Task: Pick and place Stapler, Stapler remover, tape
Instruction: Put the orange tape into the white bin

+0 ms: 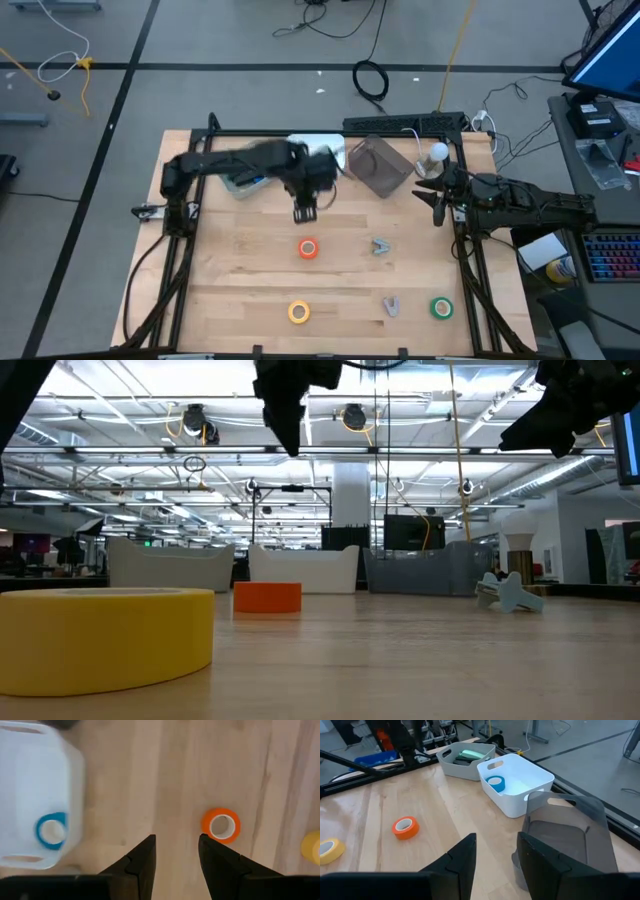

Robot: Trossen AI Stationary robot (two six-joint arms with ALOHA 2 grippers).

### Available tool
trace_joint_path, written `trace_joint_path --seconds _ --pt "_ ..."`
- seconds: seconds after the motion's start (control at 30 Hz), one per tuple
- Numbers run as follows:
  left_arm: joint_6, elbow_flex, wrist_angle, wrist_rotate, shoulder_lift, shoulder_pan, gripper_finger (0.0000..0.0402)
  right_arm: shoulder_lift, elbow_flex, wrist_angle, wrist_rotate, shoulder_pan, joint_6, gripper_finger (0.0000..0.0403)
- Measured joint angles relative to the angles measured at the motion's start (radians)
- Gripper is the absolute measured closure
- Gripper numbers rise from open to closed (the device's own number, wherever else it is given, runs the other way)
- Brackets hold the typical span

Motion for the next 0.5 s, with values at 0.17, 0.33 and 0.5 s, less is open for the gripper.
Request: trace_joint_path --seconds 0.17,0.33,0.5 --pt "-0.04 -0.068 0.019 -0.006 0.053 -0.058 0.0252 0.0 0.0 0.0 -0.017 0.0 0.0 0.0269" --pt "-0.104 -0.24 0.142 -0.007 0.062 -0.097 0.0252 0.0 0.0 -0.003 -0.023 0.0 0.004 0.0269" --pt "-0.138 -0.357 0.231 -0.006 0.06 -0.125 0.0252 0.0 0.0 -0.003 -0.024 0.0 0.005 0.0269"
